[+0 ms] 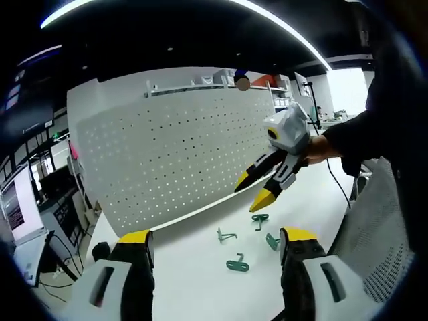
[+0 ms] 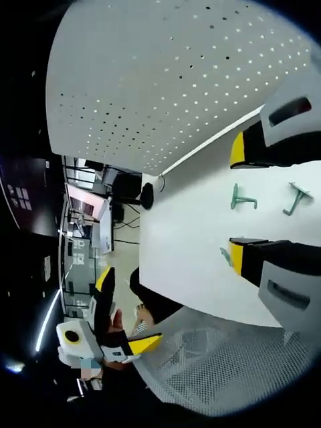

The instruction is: Insert the hook assembly into the mounting plate slot until the hook locks in place.

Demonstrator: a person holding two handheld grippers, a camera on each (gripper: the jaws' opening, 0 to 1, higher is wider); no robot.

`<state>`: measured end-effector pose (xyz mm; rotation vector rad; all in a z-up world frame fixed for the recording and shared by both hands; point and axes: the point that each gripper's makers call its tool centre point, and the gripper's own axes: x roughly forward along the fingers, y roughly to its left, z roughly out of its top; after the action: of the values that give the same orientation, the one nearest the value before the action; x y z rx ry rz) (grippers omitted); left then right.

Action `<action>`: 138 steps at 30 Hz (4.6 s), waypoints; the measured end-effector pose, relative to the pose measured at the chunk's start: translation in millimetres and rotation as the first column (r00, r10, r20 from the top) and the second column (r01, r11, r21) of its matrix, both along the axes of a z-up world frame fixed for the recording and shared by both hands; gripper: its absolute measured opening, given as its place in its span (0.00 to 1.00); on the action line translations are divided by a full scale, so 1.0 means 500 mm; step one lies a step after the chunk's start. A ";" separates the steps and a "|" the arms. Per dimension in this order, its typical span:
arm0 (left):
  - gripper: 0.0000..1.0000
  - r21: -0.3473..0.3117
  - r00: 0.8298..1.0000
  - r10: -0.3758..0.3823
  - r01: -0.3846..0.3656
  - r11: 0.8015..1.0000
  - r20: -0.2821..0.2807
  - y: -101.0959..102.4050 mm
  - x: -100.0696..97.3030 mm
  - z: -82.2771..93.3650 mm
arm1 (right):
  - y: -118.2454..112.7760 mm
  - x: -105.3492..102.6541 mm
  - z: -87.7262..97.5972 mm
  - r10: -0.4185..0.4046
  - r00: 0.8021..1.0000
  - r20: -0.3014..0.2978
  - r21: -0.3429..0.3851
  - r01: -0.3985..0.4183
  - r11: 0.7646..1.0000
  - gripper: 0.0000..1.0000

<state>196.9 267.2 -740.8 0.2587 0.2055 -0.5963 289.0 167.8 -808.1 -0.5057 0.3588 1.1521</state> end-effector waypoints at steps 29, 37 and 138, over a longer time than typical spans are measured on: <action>0.75 -0.010 1.000 0.009 -0.009 1.000 0.010 0.006 0.001 0.004 | 0.081 0.059 -0.163 0.263 0.963 0.064 -0.337 -0.227 0.914 0.10; 0.74 -0.014 1.000 0.012 -0.011 1.000 0.012 0.008 0.002 0.005 | 0.070 0.061 -0.165 0.224 0.974 0.037 -0.336 -0.199 0.921 0.03; 0.10 -0.123 0.962 0.192 -0.170 0.978 0.196 -0.031 0.008 0.155 | 0.153 -0.163 0.305 0.023 0.999 -0.049 0.472 0.003 0.882 0.00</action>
<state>200.9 251.6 -663.3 0.1954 -0.0045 -0.3936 207.4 244.4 -655.5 -0.0467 0.1094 1.2147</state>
